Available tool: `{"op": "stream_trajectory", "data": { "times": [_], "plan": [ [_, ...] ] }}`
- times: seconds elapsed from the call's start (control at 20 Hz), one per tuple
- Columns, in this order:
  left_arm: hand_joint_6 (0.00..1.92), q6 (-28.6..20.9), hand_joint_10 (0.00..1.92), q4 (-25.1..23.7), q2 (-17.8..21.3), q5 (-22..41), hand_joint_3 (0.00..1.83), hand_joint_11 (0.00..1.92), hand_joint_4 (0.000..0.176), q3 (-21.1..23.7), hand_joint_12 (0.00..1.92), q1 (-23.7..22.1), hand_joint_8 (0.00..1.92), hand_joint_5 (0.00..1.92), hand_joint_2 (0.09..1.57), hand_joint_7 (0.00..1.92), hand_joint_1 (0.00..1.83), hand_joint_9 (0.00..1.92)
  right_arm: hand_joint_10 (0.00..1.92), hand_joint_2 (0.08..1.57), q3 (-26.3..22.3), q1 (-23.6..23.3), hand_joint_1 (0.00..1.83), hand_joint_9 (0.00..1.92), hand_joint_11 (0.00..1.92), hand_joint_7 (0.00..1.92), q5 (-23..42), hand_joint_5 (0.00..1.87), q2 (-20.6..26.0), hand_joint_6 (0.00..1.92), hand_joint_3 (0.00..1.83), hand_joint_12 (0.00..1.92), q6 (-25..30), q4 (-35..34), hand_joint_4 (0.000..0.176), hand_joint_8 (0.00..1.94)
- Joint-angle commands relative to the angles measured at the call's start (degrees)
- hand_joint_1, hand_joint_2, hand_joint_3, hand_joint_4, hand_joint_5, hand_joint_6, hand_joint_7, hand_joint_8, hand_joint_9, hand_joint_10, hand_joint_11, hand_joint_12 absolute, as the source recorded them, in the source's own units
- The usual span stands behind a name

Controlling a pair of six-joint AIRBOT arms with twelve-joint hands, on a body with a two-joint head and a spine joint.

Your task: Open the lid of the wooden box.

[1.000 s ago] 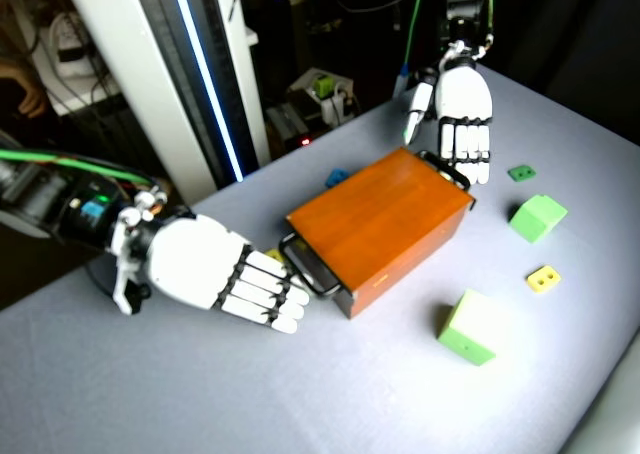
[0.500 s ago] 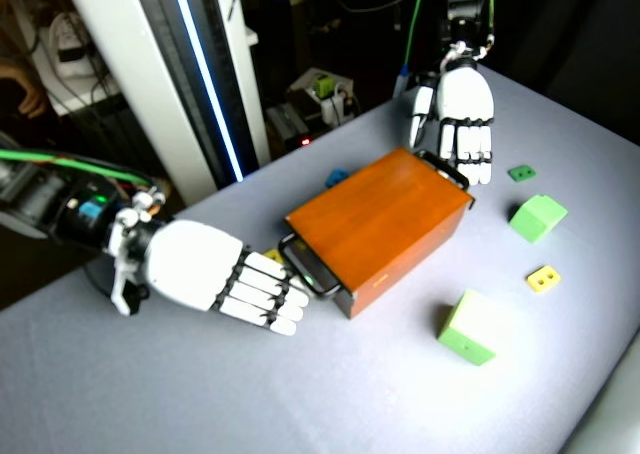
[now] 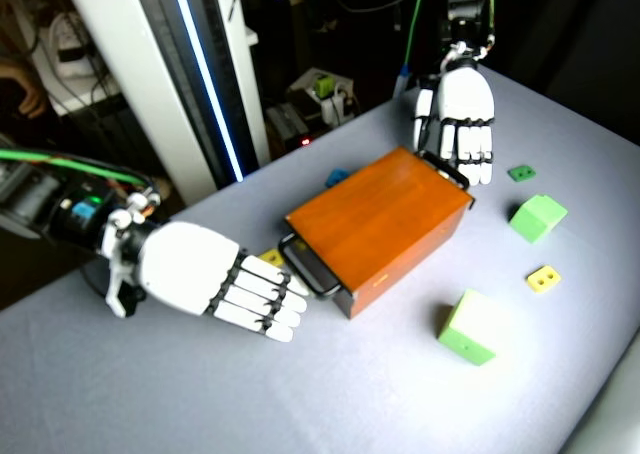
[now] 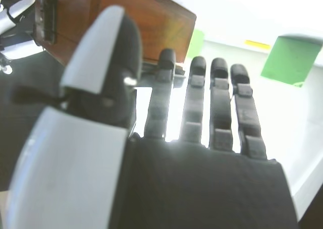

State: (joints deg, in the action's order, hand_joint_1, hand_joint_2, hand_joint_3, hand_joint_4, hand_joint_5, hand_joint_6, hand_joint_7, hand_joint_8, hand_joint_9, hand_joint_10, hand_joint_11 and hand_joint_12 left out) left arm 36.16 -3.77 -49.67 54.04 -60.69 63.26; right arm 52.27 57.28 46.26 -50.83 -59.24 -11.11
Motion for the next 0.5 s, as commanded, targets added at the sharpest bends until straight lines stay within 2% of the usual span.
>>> {"op": "stream_trajectory", "data": {
  "times": [0.0,0.1,0.15,0.2,0.3,0.4,0.45],
  "plan": [
    [0.0,-0.3,0.0,0.6,0.1,9.5,0.0,0.0,0.167,0.3,0.0,-0.3,0.0,0.0,1.35,0.0,0.65,0.0,0.0,1.44,-0.1,-0.4,1.03,0.0,0.0,0.0,7.8,0.0,0.3,0.0,0.02,0.0,0.5,0.6,0.0,0.0],
    [0.0,-0.3,0.0,0.6,0.3,10.3,0.0,0.0,0.153,0.5,0.0,-0.3,0.0,0.0,1.34,0.0,0.7,0.0,0.0,1.45,-0.1,-0.3,1.0,0.0,0.0,0.0,8.1,0.0,0.3,0.0,0.02,0.0,0.8,0.6,0.0,0.0],
    [0.0,-0.3,0.0,0.6,0.3,10.4,0.0,0.0,0.157,0.5,0.0,-0.3,0.0,0.0,1.34,0.0,0.7,0.0,0.0,1.46,-0.1,-0.2,0.96,0.0,0.0,0.0,8.3,0.0,0.3,0.0,0.02,0.0,1.0,0.6,0.0,0.0],
    [0.0,-0.3,0.0,0.5,0.3,10.6,0.0,0.0,0.17,0.6,0.0,-0.3,0.0,0.0,1.34,0.0,0.7,0.0,0.0,1.47,-0.1,-0.2,0.96,0.0,0.0,0.0,8.6,0.0,0.4,0.0,0.02,0.0,1.3,0.6,0.0,0.0],
    [0.0,-0.3,0.0,0.5,0.4,11.4,0.0,0.0,0.172,0.8,0.0,-0.3,0.0,0.0,1.34,0.0,0.7,0.0,0.0,1.47,-0.2,-0.2,0.93,0.0,0.0,0.0,9.3,0.0,0.5,0.0,0.02,0.0,1.7,0.9,0.0,0.0],
    [0.0,-0.4,0.0,0.5,0.6,12.2,0.0,0.0,0.16,0.9,0.0,-0.3,0.0,0.0,1.35,0.0,0.67,0.0,0.0,1.45,-0.2,-0.2,1.03,0.0,0.04,0.0,10.1,0.0,0.9,0.0,0.01,0.03,2.3,1.1,0.0,0.0],
    [0.0,-0.4,0.0,0.6,0.8,12.7,0.0,0.0,0.151,0.9,0.0,-0.3,0.0,0.0,1.34,0.0,0.7,0.0,0.0,1.44,-0.3,-0.2,1.06,0.0,0.01,0.0,10.6,0.0,1.1,0.0,0.0,0.26,2.7,1.2,0.0,0.0]
  ]
}}
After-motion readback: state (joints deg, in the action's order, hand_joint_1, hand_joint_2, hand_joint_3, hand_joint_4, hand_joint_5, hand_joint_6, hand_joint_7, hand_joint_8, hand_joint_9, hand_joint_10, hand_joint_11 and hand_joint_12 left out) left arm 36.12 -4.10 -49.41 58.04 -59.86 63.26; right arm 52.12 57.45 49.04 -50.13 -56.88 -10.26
